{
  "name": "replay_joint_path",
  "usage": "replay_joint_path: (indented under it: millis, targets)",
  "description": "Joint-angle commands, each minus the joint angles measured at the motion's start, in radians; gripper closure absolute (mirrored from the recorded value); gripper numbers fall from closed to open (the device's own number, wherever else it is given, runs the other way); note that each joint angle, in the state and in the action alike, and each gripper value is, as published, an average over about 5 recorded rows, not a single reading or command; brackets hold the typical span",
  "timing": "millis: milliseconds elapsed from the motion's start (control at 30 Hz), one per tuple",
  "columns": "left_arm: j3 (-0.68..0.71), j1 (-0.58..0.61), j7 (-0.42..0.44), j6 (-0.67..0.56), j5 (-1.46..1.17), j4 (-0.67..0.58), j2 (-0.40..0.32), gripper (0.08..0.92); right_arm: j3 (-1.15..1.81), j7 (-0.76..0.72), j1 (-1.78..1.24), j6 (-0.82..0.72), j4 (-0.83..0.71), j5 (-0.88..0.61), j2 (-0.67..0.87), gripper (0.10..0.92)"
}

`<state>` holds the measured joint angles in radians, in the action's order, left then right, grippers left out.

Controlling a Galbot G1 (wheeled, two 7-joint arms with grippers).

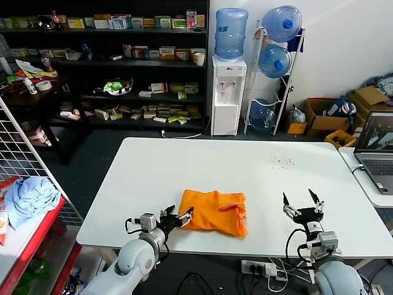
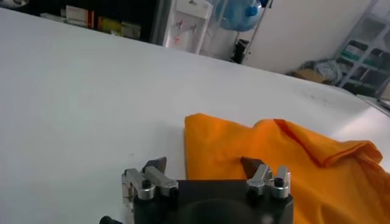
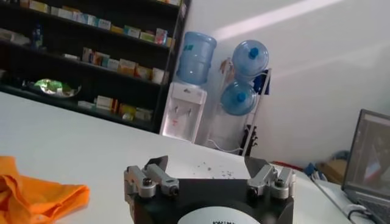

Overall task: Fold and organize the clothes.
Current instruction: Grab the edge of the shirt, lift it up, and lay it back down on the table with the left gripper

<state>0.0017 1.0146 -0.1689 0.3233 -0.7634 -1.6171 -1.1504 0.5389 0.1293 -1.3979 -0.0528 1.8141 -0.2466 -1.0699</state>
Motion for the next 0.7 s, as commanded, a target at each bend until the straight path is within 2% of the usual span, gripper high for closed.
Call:
replay_joint_path:
  millis: [33, 300, 700]
  targets:
    - [-0.002, -0.032, 0.038, 0.048, -0.039, 0.086, -0.018, 0.177, 0.001, 0.000, -0.004, 0.001, 0.005, 0.001, -0.002, 0.203]
    - [0.003, -0.032, 0.042, 0.043, -0.033, 0.070, -0.034, 0.197, 0.001, -0.001, -0.009, 0.000, 0.014, 0.004, -0.006, 0.203]
    - [-0.008, -0.012, 0.054, 0.014, -0.018, 0.029, -0.026, 0.527, -0.005, 0.000, 0.001, -0.006, 0.018, 0.007, -0.013, 0.203]
